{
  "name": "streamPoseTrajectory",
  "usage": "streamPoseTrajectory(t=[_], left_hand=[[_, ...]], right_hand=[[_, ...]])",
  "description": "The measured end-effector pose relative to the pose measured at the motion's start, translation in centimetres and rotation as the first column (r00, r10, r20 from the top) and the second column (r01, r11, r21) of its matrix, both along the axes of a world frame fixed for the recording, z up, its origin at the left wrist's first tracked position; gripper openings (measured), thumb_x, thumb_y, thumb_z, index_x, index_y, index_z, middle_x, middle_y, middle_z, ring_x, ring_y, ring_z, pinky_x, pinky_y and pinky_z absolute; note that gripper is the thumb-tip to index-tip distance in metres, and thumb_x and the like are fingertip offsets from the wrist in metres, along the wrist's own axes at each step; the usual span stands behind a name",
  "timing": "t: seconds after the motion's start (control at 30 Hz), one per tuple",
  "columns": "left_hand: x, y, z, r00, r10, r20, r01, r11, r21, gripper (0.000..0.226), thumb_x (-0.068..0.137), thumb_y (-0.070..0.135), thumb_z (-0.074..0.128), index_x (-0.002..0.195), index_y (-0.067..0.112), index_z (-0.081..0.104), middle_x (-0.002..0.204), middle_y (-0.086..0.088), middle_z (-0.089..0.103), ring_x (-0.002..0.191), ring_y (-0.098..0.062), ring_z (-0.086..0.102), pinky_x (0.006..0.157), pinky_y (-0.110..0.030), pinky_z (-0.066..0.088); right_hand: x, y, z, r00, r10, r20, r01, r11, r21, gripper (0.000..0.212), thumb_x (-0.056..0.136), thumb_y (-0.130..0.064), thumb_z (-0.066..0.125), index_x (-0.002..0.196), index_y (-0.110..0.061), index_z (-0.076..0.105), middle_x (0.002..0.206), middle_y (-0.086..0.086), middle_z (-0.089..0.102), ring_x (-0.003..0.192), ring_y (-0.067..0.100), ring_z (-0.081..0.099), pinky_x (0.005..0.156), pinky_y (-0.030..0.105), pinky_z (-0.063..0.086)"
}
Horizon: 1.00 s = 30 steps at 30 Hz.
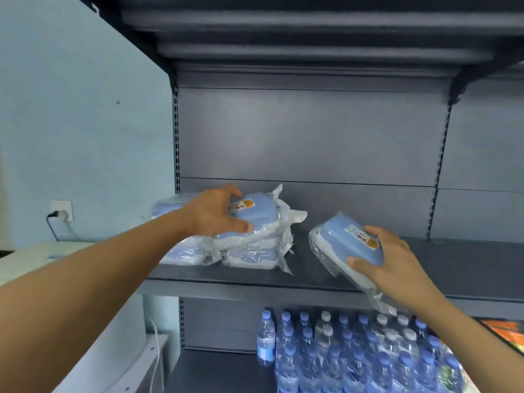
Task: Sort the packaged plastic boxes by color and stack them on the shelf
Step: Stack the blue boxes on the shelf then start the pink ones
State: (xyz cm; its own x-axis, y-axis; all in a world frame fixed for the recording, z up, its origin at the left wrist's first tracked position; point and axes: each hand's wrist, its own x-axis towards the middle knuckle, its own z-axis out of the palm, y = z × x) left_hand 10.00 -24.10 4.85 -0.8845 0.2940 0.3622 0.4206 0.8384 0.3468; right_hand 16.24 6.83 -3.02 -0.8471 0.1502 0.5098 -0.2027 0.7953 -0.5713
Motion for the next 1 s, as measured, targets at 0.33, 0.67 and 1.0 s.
streamPoseTrajectory(t=[0.33, 0.67, 1.0], left_hand=[[-16.1, 1.1, 4.2, 0.986, -0.124, 0.111, 0.131, 0.99, -0.058, 0.071, 0.078, 0.034, 0.075, 0.135, 0.018, 0.036, 0.127, 0.003, 0.047, 0.113, -0.019, 0.049, 0.094, -0.03, 0.041], [-25.5, 3.7, 1.5, 0.945, -0.166, 0.282, 0.226, 0.955, -0.193, 0.066, 0.081, 0.029, 0.073, 0.134, 0.019, 0.036, 0.128, 0.002, 0.045, 0.115, -0.019, 0.046, 0.099, -0.033, 0.039], [-25.5, 4.5, 0.7, 0.946, -0.145, 0.288, 0.229, 0.931, -0.282, 0.064, 0.087, 0.027, 0.066, 0.141, 0.016, 0.032, 0.135, -0.001, 0.044, 0.117, -0.021, 0.046, 0.101, -0.033, 0.039]], right_hand=[[-6.7, -1.0, 1.2, 0.993, -0.104, -0.049, 0.105, 0.994, 0.008, 0.065, 0.081, -0.031, 0.071, 0.138, -0.023, 0.04, 0.13, -0.001, 0.048, 0.12, 0.018, 0.04, 0.097, 0.033, 0.036], [-10.3, -1.9, 1.5, 0.988, -0.142, -0.066, 0.14, 0.99, -0.024, 0.061, 0.082, -0.028, 0.07, 0.136, -0.027, 0.04, 0.126, -0.007, 0.048, 0.115, 0.015, 0.044, 0.086, 0.026, 0.037], [-10.0, -2.4, 1.6, 0.99, -0.109, -0.085, 0.106, 0.994, -0.039, 0.059, 0.081, -0.027, 0.072, 0.133, -0.03, 0.043, 0.123, -0.008, 0.051, 0.112, 0.015, 0.048, 0.089, 0.029, 0.037]])
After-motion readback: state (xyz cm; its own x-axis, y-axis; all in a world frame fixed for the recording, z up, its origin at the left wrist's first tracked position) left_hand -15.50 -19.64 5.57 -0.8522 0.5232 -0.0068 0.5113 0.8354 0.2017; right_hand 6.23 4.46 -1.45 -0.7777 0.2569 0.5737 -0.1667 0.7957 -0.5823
